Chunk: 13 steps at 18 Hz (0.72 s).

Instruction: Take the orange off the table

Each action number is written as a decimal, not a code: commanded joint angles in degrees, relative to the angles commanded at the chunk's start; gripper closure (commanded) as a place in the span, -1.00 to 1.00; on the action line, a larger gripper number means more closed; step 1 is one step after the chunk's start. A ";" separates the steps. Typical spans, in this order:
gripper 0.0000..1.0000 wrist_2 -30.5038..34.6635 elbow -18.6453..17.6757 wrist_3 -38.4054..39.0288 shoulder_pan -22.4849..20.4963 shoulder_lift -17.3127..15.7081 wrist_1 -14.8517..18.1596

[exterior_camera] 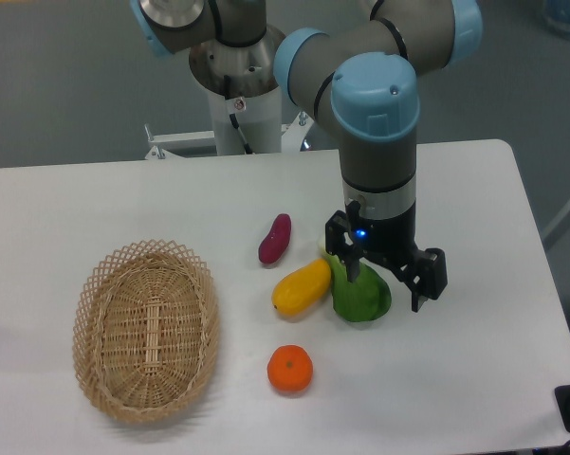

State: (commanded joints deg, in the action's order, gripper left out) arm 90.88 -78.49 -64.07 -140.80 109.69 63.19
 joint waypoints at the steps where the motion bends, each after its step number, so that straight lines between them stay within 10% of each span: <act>1: -1.00 0.09 -0.09 -0.26 0.00 0.00 0.00; 13: -1.00 -0.44 -4.30 13.76 0.61 1.40 -5.79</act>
State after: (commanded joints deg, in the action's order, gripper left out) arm 90.44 -82.79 -50.31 -140.19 111.09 57.41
